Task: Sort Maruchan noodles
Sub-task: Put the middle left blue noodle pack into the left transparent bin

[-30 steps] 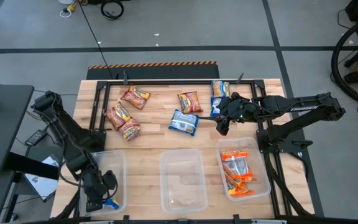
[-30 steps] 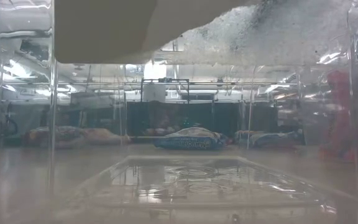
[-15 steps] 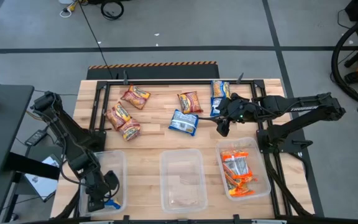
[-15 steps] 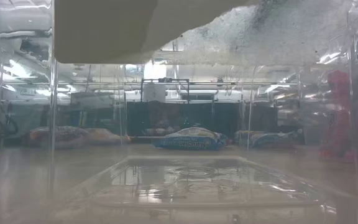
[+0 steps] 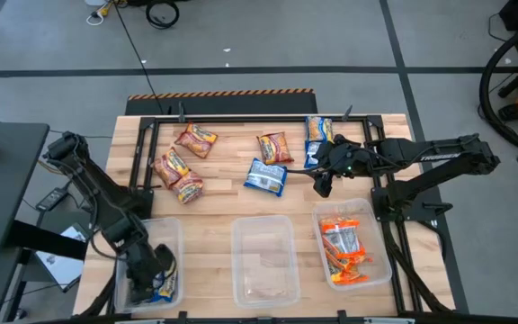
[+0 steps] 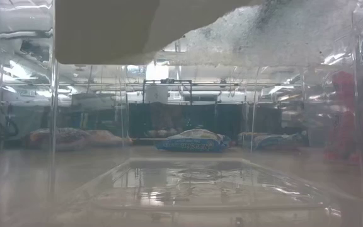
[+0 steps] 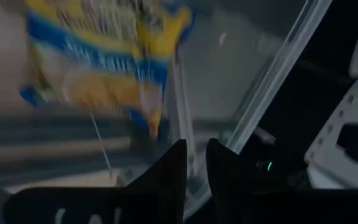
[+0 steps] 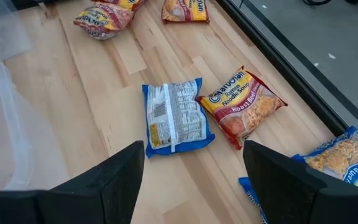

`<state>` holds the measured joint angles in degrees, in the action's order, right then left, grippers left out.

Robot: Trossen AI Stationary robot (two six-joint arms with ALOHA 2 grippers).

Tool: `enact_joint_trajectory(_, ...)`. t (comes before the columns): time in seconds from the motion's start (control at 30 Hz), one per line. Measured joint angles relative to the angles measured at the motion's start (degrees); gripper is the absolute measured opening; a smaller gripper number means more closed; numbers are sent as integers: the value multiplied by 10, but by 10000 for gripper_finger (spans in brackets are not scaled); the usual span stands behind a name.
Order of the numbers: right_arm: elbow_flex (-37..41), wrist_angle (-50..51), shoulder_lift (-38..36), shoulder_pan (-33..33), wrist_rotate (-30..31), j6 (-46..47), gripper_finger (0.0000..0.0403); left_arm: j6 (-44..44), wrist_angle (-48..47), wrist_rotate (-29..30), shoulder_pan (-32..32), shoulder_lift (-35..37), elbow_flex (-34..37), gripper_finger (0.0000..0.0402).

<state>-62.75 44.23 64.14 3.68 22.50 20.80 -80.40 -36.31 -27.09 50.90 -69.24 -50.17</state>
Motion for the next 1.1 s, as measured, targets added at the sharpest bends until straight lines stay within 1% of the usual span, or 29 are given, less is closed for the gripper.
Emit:
enact_joint_trajectory(0.03,0,0,0,0,1,0,279,0,-3,18,-10,5,0,66)
enact_joint_trajectory(0.1,0,0,0,0,2,0,279,1,-20,73,-29,12,-1,66)
enact_joint_trajectory(0.17,0,0,0,0,2,0,279,1,-64,123,-45,15,-1,66)
enact_joint_trajectory(0.2,0,0,0,0,2,0,279,5,-90,137,-51,14,-1,66)
enact_joint_trajectory(0.3,0,0,0,0,1,5,279,37,-155,148,-53,12,-1,66)
enact_joint_trajectory(0.43,0,2,0,1,-1,17,279,95,-157,153,-31,11,0,66)
enact_joint_trajectory(0.53,0,3,0,5,-6,20,279,117,-163,167,-10,10,0,66)
enact_joint_trajectory(0.6,0,3,0,8,-5,20,279,111,-153,167,2,10,12,66)
enact_joint_trajectory(0.67,0,4,0,12,1,21,279,87,-137,167,9,10,40,66)
enact_joint_trajectory(0.77,0,4,0,12,3,24,279,73,-67,168,14,10,85,66)
enact_joint_trajectory(0.93,0,5,0,12,3,30,279,75,46,160,15,10,140,66)
enact_joint_trajectory(1.1,0,5,0,12,3,40,279,65,55,159,15,10,187,66)
